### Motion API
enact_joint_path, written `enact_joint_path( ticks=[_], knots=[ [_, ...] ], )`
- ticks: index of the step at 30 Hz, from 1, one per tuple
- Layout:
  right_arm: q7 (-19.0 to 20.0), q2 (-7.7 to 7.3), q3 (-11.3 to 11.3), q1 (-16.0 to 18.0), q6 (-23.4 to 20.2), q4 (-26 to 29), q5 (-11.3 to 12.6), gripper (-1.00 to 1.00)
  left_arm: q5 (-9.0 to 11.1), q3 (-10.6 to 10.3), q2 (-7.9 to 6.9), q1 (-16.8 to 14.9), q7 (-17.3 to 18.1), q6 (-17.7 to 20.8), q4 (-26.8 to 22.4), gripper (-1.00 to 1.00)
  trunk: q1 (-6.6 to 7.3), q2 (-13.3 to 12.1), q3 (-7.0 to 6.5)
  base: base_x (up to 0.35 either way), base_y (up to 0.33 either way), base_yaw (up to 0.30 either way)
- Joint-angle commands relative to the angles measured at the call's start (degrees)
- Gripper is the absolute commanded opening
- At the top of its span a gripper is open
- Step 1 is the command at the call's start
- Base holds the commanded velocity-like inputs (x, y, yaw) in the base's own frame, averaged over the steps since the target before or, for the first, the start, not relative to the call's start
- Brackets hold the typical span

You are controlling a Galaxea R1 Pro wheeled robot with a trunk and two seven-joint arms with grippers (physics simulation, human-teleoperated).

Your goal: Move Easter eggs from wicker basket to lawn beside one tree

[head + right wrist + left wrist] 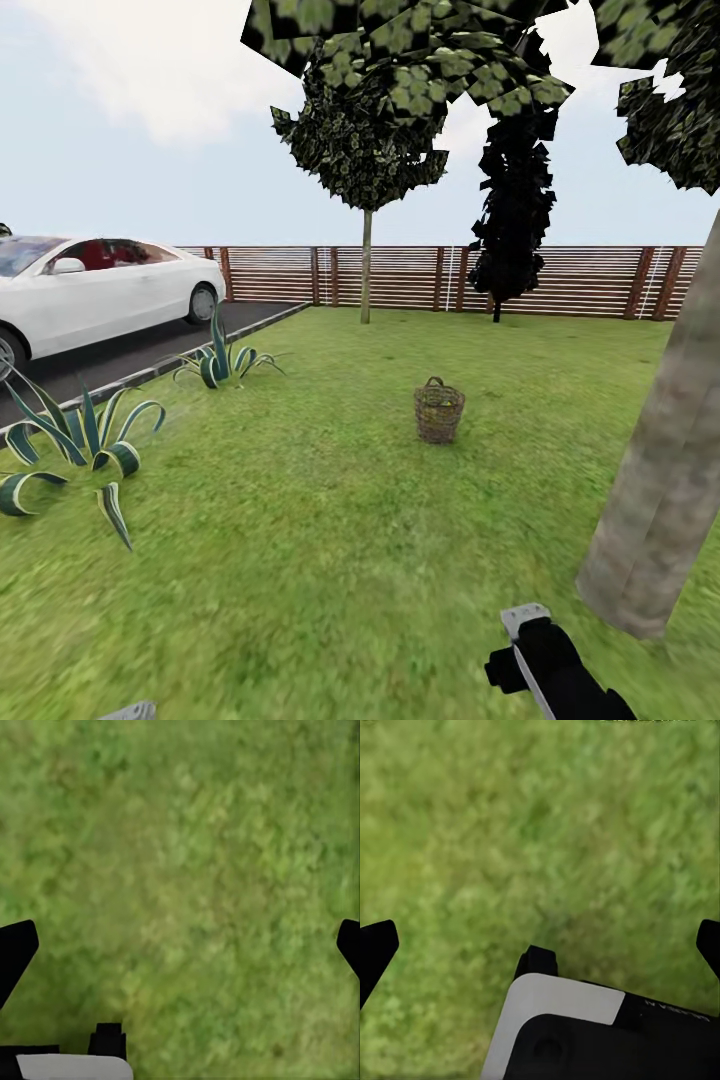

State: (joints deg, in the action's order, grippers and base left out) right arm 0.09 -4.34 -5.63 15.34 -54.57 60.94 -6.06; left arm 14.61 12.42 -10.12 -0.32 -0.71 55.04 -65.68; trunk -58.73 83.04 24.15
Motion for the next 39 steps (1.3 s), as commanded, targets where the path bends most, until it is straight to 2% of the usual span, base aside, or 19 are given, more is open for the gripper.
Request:
enact_joint_path(
  ticks=[1, 3, 8, 21, 26, 28, 39],
  knots=[
    [0.3, -0.39, -0.3, 0.0, 0.0, -0.3, 0.0, 1.00, -0.1, -0.3, 0.34, -0.4, 0.3, -0.1, 0.3, 1.00, 0.00, 0.0, 0.07, 0.000, 0.000, 0.000],
    [0.6, -1.03, 0.2, -0.1, 0.6, 0.2, 0.2, 1.00, 0.5, -0.5, -0.33, -1.0, 0.3, -0.7, 0.3, 1.00, 0.00, 0.0, 0.07, 0.000, 0.000, 0.000],
    [0.5, -1.73, 0.4, -0.2, -0.6, 1.5, 0.3, 1.00, 0.5, -0.5, -1.42, 0.6, 0.8, -1.2, -1.3, 1.00, 0.00, 0.0, 0.07, 0.000, 0.000, 0.000],
    [0.4, -1.71, 0.3, -0.2, -0.6, 1.6, 0.1, 1.00, 0.6, -0.4, -1.30, 1.0, 1.0, -1.9, -5.4, 1.00, 0.00, 0.0, 0.07, 0.267, 0.000, 0.000],
    [0.3, -1.80, 0.4, -0.2, -0.5, 1.5, 0.2, 1.00, 0.6, -0.6, -0.84, 0.9, 0.9, -1.7, -5.0, 1.00, 0.00, 0.0, 0.07, 0.302, 0.000, 0.000],
    [0.3, -1.86, 0.4, -0.2, -0.6, 1.5, 0.2, 1.00, 0.5, -0.5, -1.11, 0.8, 0.9, -1.9, -3.4, 1.00, 0.00, 0.0, 0.07, 0.335, 0.000, 0.000],
    [0.2, -1.77, 0.3, -0.2, -0.6, 1.5, 0.2, 1.00, 0.8, -0.3, -1.20, 0.8, 0.9, -1.8, -2.7, 1.00, 0.00, 0.0, 0.07, 0.340, 0.000, 0.000]
  ],
)
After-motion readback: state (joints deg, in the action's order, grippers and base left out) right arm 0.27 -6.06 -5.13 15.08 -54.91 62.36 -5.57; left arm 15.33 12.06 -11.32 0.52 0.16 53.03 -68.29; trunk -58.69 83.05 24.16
